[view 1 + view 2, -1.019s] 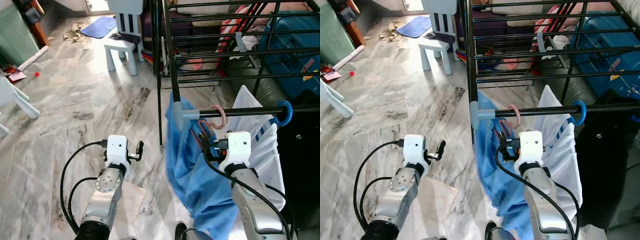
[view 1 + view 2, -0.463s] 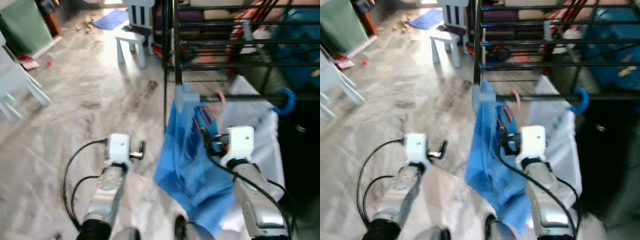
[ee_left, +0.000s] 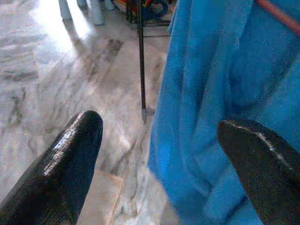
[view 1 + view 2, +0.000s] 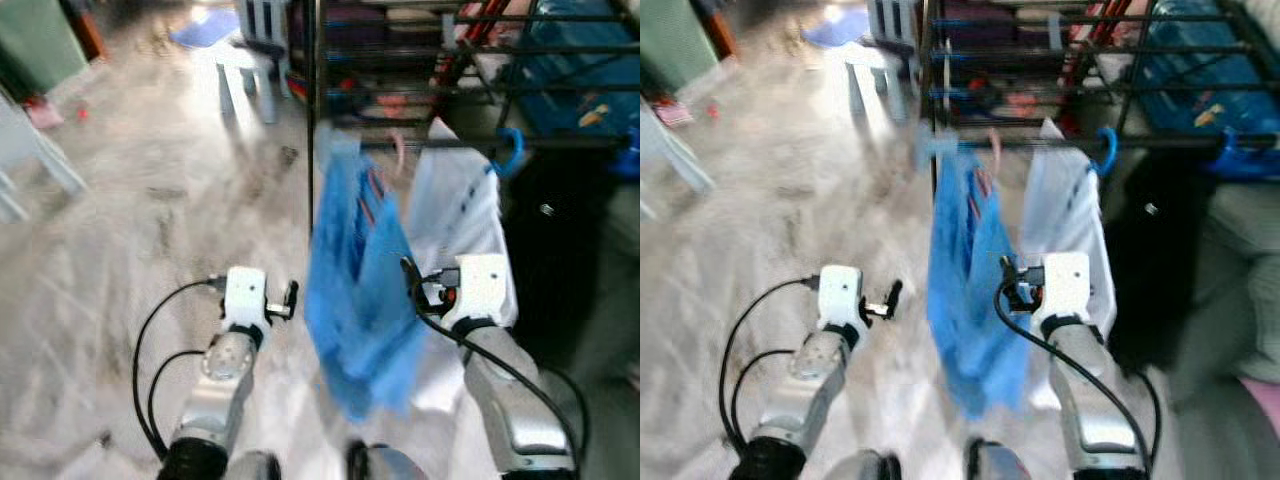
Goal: Hang hanger
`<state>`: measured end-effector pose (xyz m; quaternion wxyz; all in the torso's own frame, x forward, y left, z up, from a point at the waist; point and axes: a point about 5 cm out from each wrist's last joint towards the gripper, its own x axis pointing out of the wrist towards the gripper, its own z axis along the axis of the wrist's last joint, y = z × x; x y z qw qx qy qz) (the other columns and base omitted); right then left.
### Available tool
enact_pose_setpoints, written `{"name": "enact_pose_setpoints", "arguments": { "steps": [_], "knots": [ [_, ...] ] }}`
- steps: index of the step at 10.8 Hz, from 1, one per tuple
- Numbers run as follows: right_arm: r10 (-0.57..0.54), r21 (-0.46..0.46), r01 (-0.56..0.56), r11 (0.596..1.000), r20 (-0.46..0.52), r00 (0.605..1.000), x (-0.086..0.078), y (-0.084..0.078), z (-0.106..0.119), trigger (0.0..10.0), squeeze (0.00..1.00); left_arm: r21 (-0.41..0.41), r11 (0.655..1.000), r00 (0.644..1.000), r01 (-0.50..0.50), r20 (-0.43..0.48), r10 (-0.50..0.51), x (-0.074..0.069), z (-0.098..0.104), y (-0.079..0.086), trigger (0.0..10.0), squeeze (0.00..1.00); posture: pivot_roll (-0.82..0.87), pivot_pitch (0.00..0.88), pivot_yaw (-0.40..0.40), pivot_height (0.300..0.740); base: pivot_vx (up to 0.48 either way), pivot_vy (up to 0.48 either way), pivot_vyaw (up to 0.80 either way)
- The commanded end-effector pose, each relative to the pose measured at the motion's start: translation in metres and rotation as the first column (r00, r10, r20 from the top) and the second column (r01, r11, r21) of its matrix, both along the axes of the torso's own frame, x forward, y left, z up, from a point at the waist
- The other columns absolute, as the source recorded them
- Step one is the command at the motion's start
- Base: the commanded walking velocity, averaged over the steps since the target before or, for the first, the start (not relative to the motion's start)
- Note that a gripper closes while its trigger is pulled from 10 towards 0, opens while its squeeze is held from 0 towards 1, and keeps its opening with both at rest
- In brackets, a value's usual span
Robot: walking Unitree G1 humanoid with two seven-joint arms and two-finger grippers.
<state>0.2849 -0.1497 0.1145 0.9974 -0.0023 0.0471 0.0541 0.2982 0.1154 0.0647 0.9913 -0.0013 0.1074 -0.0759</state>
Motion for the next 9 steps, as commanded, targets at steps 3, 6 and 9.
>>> {"name": "enact_pose_setpoints", "arguments": {
  "steps": [3, 6, 9],
  "knots": [
    [0.011, -0.012, -0.011, 1.000, -0.008, 1.000, 0.0002, 0.0032, -0.0016, 10.0, 0.00, 0.013, 1.000, 1.000, -0.015, -0.003, 0.015, -0.0011, -0.0002, 0.0052, 10.0, 0.00, -0.09, 0.191, 0.012, 0.740, -0.199, 0.000, 0.00],
    [0.021, -0.010, -0.022, 1.000, -0.015, 1.000, -0.0003, 0.0063, -0.0040, 10.0, 0.00, 0.017, 1.000, 1.000, -0.008, 0.007, 0.008, -0.0004, 0.0013, 0.0061, 10.0, 0.00, -0.09, 0.190, 0.016, 0.740, -0.199, 0.000, 0.00],
    [-0.005, -0.021, 0.005, 1.000, -0.025, 1.000, 0.0002, 0.0041, -0.0052, 10.0, 0.00, -0.021, 1.000, 1.000, 0.009, 0.018, -0.009, 0.0014, 0.0050, 0.0033, 10.0, 0.00, -0.11, 0.196, 0.033, 0.740, 0.000, 0.000, 0.00]
  ]
}}
